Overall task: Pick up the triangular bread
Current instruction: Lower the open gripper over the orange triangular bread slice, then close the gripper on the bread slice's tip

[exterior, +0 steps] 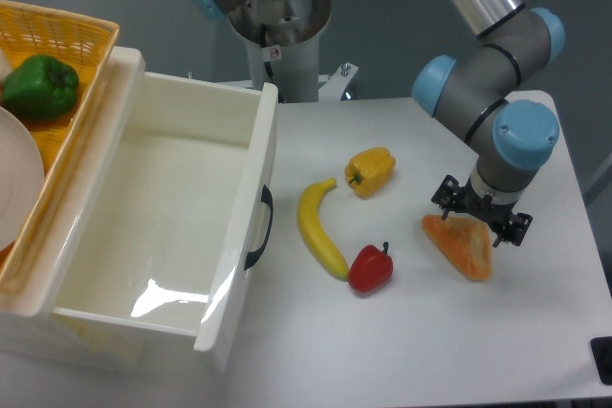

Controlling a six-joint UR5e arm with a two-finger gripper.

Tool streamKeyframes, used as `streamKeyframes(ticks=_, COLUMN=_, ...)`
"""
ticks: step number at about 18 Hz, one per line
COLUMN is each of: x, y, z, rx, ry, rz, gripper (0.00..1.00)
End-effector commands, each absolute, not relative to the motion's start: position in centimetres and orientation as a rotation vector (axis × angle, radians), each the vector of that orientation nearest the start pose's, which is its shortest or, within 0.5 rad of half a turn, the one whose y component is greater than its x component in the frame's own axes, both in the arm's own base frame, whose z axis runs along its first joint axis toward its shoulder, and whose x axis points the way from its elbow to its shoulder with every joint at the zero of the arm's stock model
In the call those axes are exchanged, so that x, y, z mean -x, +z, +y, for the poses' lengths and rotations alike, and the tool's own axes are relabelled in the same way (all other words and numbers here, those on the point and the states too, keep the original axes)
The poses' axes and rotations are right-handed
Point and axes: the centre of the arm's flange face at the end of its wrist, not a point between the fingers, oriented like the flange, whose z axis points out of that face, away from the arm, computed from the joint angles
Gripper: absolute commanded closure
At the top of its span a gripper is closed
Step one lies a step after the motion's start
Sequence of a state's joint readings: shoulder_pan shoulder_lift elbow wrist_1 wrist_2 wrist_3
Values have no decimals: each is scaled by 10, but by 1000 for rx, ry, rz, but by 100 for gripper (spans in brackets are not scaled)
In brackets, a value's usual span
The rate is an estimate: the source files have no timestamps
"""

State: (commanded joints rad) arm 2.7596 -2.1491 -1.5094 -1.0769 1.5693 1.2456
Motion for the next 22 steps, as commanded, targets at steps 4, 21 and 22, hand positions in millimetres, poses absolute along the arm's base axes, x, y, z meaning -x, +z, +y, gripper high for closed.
streamKeyframes(ticks=4, x=574, y=213, z=370, rx=3152, ry=-60, rz=77, gripper=0)
streamKeyframes(ticks=21, x=574, y=213, z=362, rx=3152, ry=-70, rz=82, gripper=91)
streamKeyframes(ticks=22, x=574, y=218, z=364, rx=3150, ry=-59, rz=84, gripper=94)
